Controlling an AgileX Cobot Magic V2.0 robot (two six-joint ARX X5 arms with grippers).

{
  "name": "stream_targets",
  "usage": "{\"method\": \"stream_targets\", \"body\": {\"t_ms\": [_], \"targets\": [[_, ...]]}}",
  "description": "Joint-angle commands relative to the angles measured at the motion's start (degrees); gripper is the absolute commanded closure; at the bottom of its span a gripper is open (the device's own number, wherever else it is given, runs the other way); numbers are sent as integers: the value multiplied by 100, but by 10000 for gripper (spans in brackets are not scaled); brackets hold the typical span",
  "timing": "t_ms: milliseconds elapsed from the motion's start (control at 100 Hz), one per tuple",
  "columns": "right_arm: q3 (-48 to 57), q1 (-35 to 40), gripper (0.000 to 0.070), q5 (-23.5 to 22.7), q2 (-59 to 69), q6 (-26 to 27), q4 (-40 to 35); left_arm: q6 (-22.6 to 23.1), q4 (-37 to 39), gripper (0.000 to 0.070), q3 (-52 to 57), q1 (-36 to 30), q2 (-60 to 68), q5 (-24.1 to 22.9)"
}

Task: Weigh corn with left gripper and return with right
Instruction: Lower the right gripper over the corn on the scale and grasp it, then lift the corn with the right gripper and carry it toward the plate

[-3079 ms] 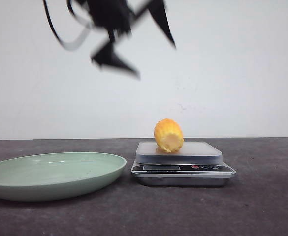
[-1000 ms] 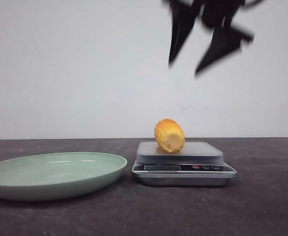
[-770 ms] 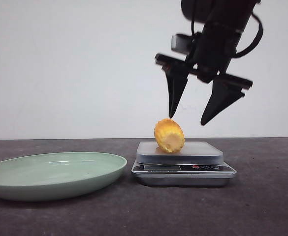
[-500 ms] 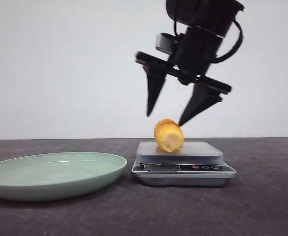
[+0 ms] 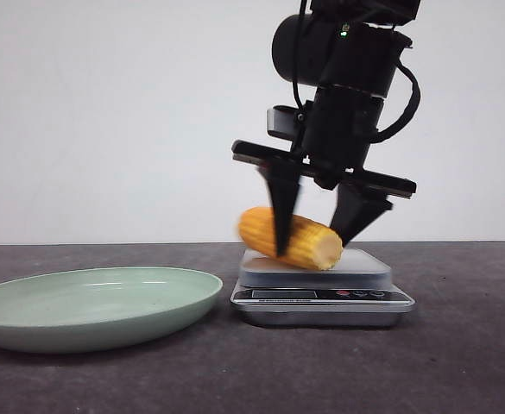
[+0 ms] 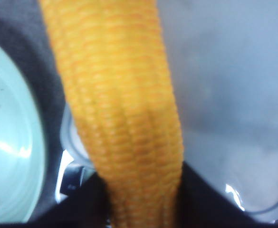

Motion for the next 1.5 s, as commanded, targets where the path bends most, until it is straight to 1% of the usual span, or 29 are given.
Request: {"method": "stream_targets", "body": {"t_ms": [0, 160, 340, 470, 610, 710, 800, 1050, 1139, 1229, 1389, 1489], "targets": [[66, 52, 693, 15, 122, 22, -2, 59, 24, 684, 96, -42, 31, 31], [319, 63, 694, 295, -83, -125, -66, 59, 13, 684, 96, -42, 31, 31], [929, 138, 694, 835, -710, -367, 0, 59, -7, 684, 96, -42, 31, 31], [1453, 306, 694, 813, -1152, -643, 273, 61, -4, 684, 96, -42, 31, 28], [2070, 632, 694, 798, -1327, -881, 533, 63, 24, 684, 96, -42, 31, 26], [2428, 831, 694, 796, -1325, -887, 544, 63, 68, 684, 96, -42, 31, 26], [2479, 1025, 694, 798, -1322, -820, 660, 68, 61, 684, 96, -42, 31, 26], [2479, 1384, 694, 763, -975, -142, 317, 107, 55, 684, 96, -42, 31, 26], [2479, 1438, 694, 575, -715, 330, 162, 107, 57, 684, 96, -42, 31, 26], [2479, 1539, 694, 367, -376, 581, 66, 107, 55, 684, 96, -42, 31, 26], [2479, 1725, 694, 302, 299, 1115, -66, 133, 35, 684, 96, -42, 31, 28], [2479, 1808, 694, 118, 732, 1565, -52, 190, 44, 684, 96, -42, 31, 24]]}}
